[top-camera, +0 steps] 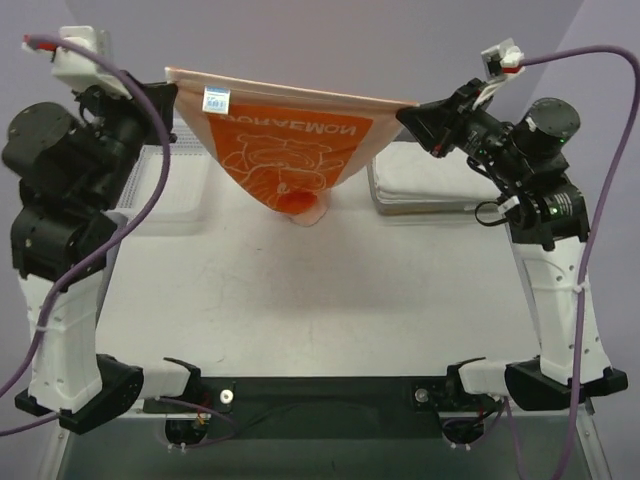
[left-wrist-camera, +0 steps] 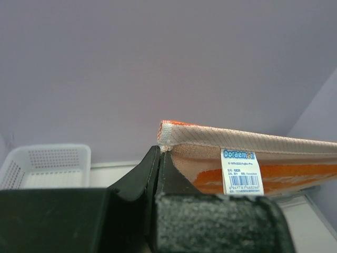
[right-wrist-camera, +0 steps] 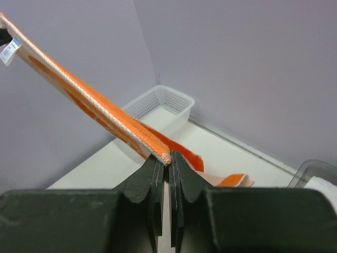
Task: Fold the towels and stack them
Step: Flatten out the crumpled towel
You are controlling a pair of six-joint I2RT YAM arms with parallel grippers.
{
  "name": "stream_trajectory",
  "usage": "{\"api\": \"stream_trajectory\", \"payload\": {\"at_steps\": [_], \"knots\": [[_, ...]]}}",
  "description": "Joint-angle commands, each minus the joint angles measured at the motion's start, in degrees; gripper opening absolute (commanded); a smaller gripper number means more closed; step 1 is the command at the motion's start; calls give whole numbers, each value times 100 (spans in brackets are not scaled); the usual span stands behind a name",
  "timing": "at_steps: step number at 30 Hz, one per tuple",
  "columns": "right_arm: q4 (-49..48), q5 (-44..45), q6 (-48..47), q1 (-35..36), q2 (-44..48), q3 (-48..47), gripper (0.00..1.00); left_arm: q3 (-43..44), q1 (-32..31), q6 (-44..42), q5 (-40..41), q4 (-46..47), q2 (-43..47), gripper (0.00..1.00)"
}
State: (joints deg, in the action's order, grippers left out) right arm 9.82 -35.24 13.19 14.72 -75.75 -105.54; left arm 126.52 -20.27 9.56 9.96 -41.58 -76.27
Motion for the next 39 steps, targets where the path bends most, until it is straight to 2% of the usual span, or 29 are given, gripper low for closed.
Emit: {"api": "stream_trajectory", "payload": {"at_steps": [1, 9, 18, 24, 28, 33, 34, 39], "knots": [[-60, -131, 210, -75, 559, -318, 0, 373, 15, -218, -20, -104, 480, 0], [-60, -185, 333, -75, 1132, -791, 0, 768, 15, -271, -889, 27, 1114, 0], [-314, 298, 228, -75, 606, -1821, 0, 1630, -91, -244, -706, 177, 421, 0], [-411, 659, 298, -92, -317, -1804, 0, 1078, -91, -613, 233, 343, -220, 0], [-727, 642, 456, -189, -1439, -1953, 0, 541, 128, -930, 885, 887, -914, 0], [-894, 423, 623, -338, -2812, -2778, 0, 628, 735, -588, 587, 1029, -2353, 0], [-938, 317, 649, -382, -3180, -2832, 0, 654, 857, -535, 552, 1073, -2749, 0], [-1456, 132, 439, -400, -4078, -2675, 0, 445, 972, -710, 534, 1458, -3603, 0]]}}
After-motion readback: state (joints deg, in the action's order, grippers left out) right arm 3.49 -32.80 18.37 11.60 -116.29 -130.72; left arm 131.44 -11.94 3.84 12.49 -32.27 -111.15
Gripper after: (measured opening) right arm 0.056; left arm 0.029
